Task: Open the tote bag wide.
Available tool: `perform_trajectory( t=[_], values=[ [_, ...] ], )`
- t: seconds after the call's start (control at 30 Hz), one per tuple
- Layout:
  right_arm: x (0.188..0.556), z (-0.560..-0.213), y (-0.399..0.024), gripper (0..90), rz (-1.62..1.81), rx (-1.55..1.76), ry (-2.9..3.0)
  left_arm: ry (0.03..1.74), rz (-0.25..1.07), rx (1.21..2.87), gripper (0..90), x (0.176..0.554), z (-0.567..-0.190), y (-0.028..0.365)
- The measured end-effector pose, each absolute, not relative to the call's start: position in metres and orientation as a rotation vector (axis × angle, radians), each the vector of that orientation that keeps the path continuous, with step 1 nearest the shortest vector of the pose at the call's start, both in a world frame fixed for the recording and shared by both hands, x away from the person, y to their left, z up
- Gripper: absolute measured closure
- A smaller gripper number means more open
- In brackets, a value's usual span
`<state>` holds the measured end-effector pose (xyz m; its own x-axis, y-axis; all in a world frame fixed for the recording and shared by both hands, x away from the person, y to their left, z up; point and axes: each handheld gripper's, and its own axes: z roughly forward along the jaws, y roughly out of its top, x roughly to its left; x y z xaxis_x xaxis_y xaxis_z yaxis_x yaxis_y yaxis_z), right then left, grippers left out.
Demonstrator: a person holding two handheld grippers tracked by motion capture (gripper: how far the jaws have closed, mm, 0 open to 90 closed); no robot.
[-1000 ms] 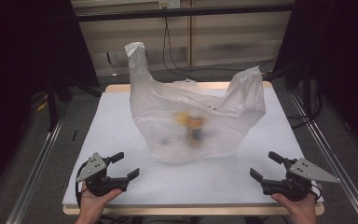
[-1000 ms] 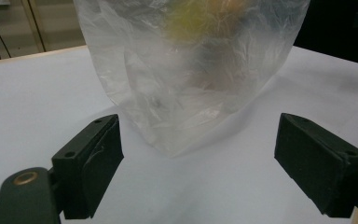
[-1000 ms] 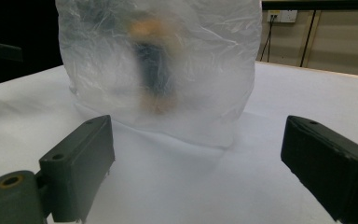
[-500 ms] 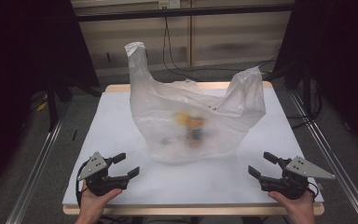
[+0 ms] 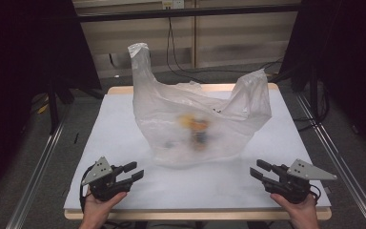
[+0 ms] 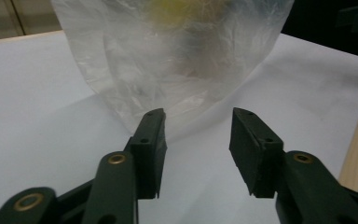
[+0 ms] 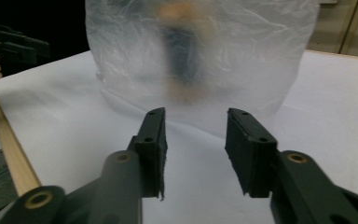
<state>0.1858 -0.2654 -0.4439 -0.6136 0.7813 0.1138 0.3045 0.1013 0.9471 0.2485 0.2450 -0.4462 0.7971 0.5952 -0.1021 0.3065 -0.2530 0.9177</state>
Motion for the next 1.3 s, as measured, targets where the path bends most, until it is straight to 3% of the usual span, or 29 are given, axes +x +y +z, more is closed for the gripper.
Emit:
perform_trajectory(
  t=[0.27, 0.47, 1.3],
  values=[
    [0.188, -0.438, -0.253, 89.6, 1.571, 0.985, 2.038, 0.603, 0.198, 1.894, 82.9, 0.244, -0.443, 0.240],
    [0.193, -0.432, -0.241, 90.0, 1.625, 0.969, 2.074, 0.572, 0.158, 1.903, 90.0, 0.245, -0.439, 0.232],
    [0.213, -0.391, -0.216, 90.0, 1.695, 0.849, 2.127, 0.482, 0.103, 1.886, 90.0, 0.259, -0.402, 0.197]
  ],
)
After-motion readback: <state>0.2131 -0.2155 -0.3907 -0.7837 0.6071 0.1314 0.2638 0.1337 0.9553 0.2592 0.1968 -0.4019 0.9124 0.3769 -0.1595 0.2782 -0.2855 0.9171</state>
